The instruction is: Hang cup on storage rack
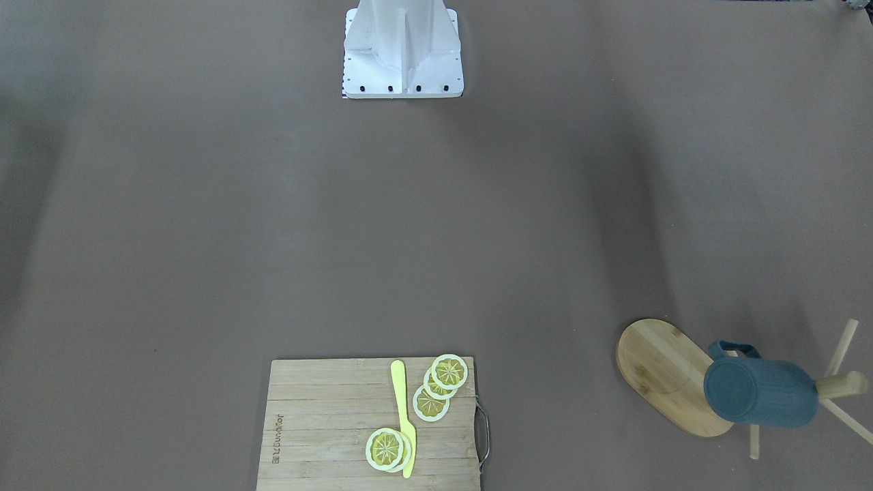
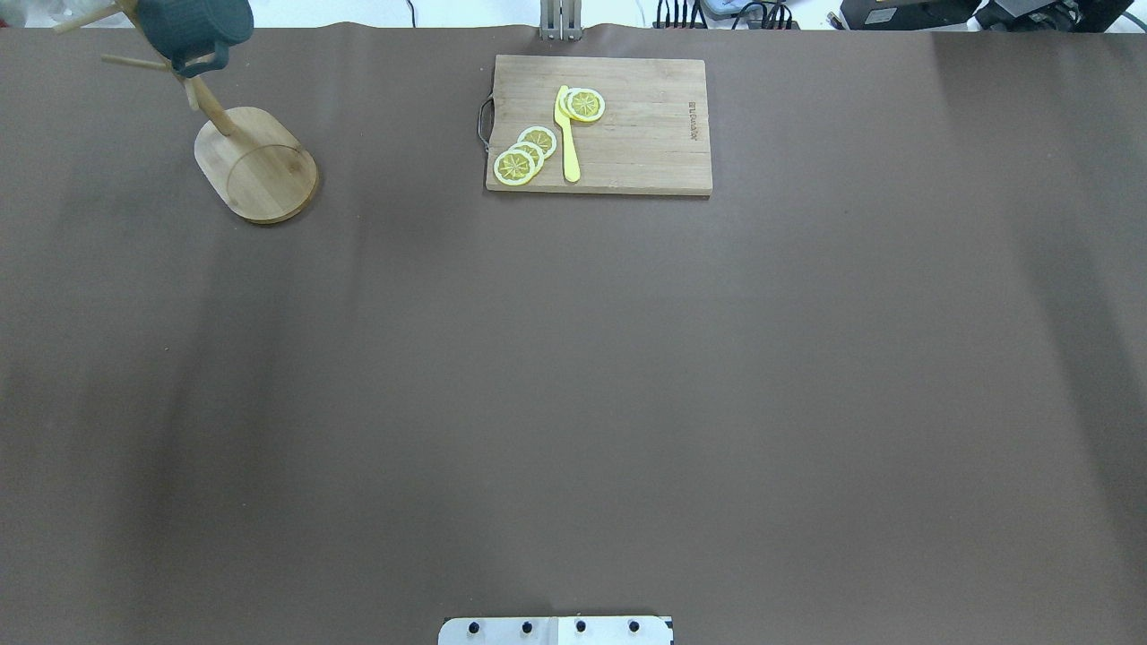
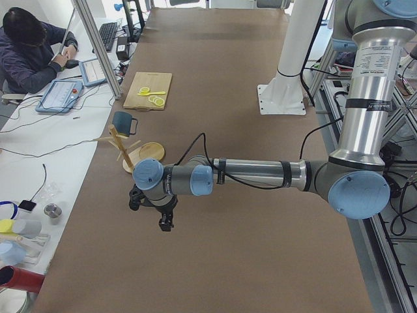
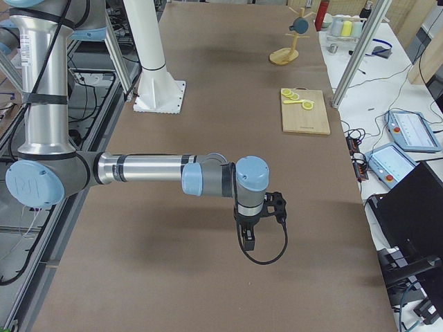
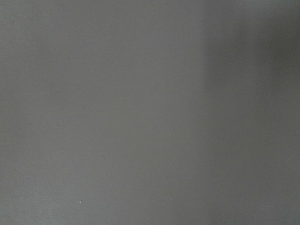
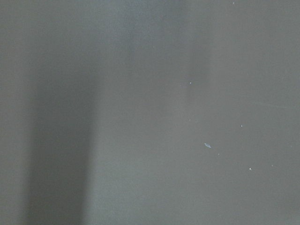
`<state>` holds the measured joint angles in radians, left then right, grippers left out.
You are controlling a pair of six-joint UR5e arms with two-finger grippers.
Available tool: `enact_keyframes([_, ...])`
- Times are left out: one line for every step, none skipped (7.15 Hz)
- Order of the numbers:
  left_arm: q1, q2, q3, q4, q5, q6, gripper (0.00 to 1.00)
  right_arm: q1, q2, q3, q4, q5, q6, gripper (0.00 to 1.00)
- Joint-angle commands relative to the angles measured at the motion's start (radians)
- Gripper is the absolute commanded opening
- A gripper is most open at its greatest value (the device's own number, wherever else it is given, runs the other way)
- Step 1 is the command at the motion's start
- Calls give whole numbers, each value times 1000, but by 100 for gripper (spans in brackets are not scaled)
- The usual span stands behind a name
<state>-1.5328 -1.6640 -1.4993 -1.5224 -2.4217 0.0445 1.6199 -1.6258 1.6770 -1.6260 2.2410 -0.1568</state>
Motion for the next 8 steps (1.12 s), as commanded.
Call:
enact_keyframes([-10, 16, -48, -1, 1, -2, 99, 0, -12, 0, 0, 0, -1, 100])
enact_keyframes([-10, 51, -103, -2, -5, 1, 99, 0, -20, 0, 0, 2, 0, 100])
enact_keyframes([-6, 99, -166, -4, 0, 2, 99, -2, -28, 0, 0, 2, 0, 100])
enact_keyframes([-10, 108, -183, -4, -2, 3, 99, -2, -34, -2, 0, 9, -1, 100])
enact_keyframes([-9, 118, -190, -4, 0, 3, 99, -2, -46, -2, 1, 12, -1, 100])
enact_keyframes([-9, 119, -191, -4, 1, 2, 99, -2, -55, -2, 1, 18, -1, 100])
enact_keyframes([-7, 119, -190, -4, 1, 2, 99, -2, -63, -2, 1, 37, -1, 100])
enact_keyframes([-7, 119, -191, -4, 1, 2, 99, -2, -71, -2, 1, 57, -1, 100])
